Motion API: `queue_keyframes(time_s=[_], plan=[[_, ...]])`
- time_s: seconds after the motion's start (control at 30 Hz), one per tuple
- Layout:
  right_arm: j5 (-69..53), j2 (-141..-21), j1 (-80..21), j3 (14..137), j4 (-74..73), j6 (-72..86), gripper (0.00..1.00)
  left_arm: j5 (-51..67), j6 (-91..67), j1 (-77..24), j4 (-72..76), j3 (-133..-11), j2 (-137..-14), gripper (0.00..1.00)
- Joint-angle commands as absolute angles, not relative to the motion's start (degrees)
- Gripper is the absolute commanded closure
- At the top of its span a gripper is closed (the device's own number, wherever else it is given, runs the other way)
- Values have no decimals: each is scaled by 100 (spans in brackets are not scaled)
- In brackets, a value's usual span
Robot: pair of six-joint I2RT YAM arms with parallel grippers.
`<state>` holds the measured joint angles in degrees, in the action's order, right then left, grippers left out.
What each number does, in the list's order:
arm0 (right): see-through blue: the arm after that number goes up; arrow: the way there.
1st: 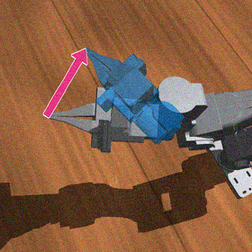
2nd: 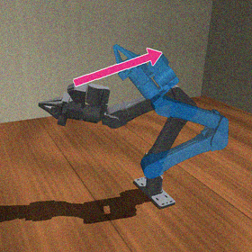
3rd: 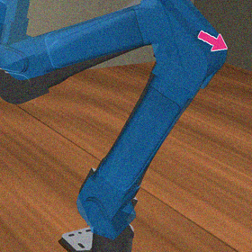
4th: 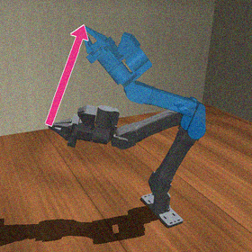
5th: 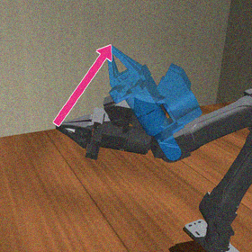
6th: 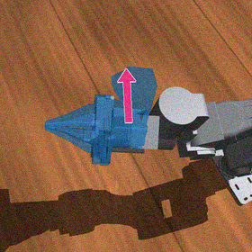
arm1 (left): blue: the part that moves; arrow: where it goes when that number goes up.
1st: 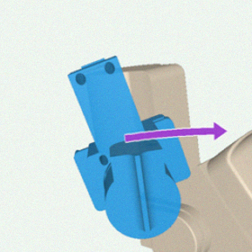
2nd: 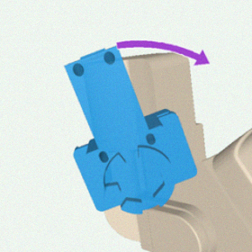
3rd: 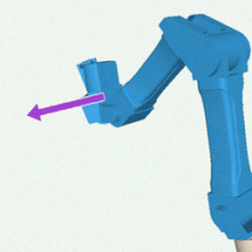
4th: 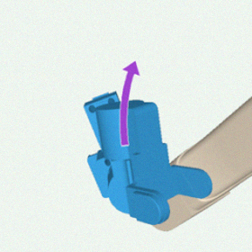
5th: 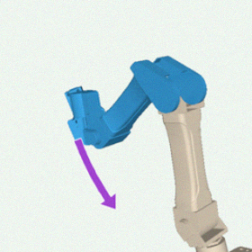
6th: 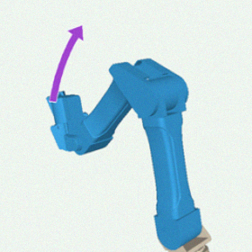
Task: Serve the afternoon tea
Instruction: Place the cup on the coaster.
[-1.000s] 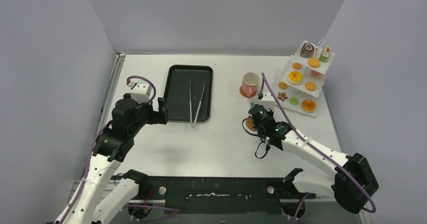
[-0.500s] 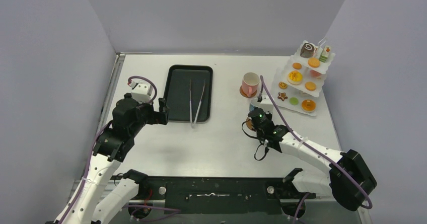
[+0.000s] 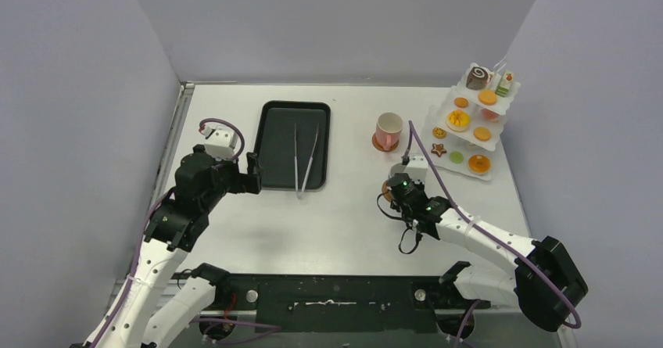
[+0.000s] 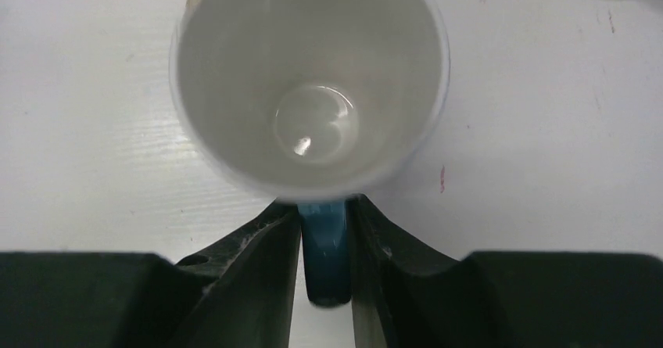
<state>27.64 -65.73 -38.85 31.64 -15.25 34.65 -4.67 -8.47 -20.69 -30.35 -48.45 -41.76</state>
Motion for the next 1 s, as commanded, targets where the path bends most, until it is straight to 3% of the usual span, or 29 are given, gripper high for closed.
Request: queue_keyframes(time_s=[0.0,0.23,0.6,0.97], plan=[[2691,-6508,-3942,3316,-1925,3675,69,-502,-765,-2101,-2760,-4896,-4131,3],[2690,-6526,-3961,3384,-2092,3753,65,-510,-765,-2101,-2778,-4880,-4099,3],[2622,-6705,-3957,3568,-1874,3631,74,-518,-769,-2107,-2786,-4872,-4052,3],[2540,-6805,-3964,3657,-1802,3643,75,-551,-760,-2109,-2794,-4869,-4034,3]])
